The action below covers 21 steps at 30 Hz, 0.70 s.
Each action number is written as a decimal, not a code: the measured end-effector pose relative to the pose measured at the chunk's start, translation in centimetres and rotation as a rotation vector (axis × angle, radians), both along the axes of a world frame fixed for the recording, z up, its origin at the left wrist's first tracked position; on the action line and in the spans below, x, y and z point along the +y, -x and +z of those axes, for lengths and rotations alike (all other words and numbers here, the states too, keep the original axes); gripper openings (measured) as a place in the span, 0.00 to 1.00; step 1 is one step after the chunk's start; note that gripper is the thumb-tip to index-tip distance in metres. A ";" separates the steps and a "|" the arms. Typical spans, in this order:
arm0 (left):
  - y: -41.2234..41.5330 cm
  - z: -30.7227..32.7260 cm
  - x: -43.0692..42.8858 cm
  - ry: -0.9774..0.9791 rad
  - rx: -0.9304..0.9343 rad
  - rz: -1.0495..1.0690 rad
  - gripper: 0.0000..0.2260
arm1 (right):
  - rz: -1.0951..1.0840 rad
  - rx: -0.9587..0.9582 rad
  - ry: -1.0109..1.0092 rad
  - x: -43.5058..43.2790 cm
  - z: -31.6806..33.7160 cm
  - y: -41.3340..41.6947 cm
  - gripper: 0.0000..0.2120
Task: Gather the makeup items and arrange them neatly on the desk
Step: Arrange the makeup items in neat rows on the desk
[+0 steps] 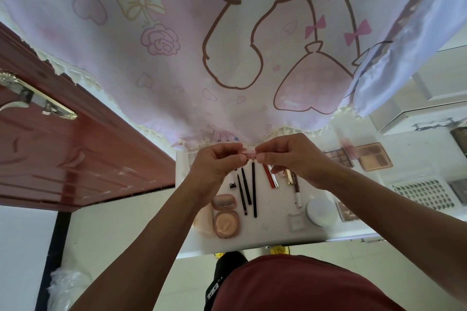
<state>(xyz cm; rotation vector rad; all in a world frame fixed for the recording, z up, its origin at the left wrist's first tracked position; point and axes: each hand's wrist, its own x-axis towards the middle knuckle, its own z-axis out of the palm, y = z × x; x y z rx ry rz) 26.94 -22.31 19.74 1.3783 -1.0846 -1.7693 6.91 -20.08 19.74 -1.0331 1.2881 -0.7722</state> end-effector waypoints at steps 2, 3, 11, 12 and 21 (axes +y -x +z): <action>0.1 -0.1 0.1 0.014 -0.017 0.003 0.12 | -0.010 -0.006 -0.005 -0.1 -0.1 0.1 0.10; 0.2 -0.1 0.1 0.022 -0.024 0.002 0.12 | -0.012 -0.013 -0.013 -0.1 -0.2 0.2 0.10; 0.1 -0.5 -0.1 0.057 -0.052 -0.025 0.12 | -0.005 -0.010 0.005 0.0 -0.4 0.4 0.10; 0.2 -0.5 -0.1 0.055 -0.044 -0.024 0.12 | 0.000 -0.002 0.018 0.0 -0.3 0.4 0.10; 1.0 -0.8 0.3 0.022 -0.010 0.067 0.16 | -0.122 0.011 0.081 0.5 -0.6 -0.4 0.13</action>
